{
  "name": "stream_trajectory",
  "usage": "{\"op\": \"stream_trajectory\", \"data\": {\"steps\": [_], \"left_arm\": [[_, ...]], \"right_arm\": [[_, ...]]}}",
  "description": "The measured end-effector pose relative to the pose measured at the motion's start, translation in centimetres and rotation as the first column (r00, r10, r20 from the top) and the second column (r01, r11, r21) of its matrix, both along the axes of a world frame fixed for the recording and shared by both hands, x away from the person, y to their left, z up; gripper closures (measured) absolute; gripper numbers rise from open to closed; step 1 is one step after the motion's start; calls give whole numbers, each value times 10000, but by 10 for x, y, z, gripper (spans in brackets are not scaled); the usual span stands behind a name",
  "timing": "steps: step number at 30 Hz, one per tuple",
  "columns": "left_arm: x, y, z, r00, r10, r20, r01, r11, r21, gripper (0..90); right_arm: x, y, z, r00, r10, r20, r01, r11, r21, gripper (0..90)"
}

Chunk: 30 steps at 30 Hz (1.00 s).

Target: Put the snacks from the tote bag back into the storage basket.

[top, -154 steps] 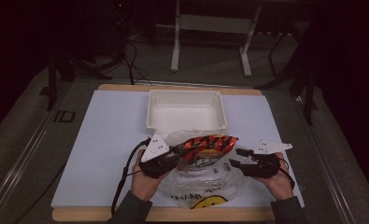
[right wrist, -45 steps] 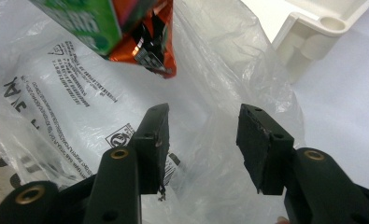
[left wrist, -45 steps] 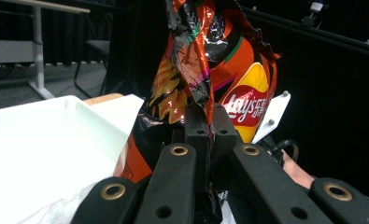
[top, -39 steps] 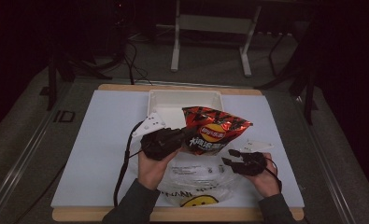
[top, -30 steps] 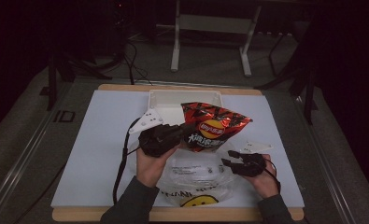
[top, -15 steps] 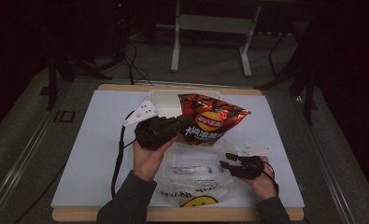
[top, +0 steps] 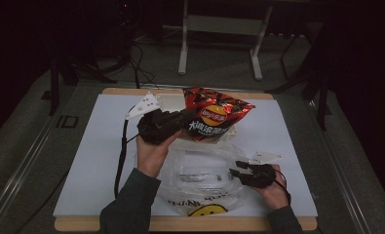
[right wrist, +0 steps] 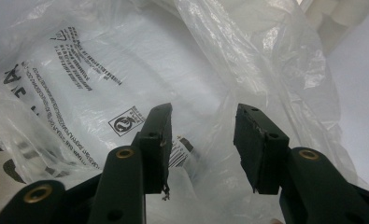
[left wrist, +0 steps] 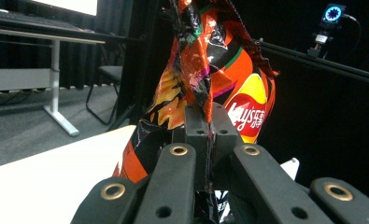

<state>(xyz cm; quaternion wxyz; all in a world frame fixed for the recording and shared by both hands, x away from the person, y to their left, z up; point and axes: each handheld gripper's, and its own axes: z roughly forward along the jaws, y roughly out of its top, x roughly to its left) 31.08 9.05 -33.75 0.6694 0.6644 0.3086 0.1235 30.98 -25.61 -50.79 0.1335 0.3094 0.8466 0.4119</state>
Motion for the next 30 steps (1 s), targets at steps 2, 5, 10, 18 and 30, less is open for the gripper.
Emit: {"op": "stream_trajectory", "data": {"steps": [2,5,10,18,30], "left_arm": [[3,1,1,10000,94,-7,-94,10000,-4,895],[8,2,2,9998,186,14,-186,9998,-49,895],[15,2,2,9995,311,-21,-311,9995,30,895],[25,6,1,9985,538,-129,-540,9985,-103,895],[37,8,3,9964,786,-308,-786,9969,18,894]], "right_arm": [[0,0,0,10000,3,15,-4,10000,33,565],[0,0,-1,10000,27,33,-27,9999,110,554],[0,0,-3,10000,25,53,-26,9997,245,552],[-1,-1,-7,9999,75,92,-79,9990,448,552],[-2,-4,-16,9996,155,246,-174,9967,797,548]]}}
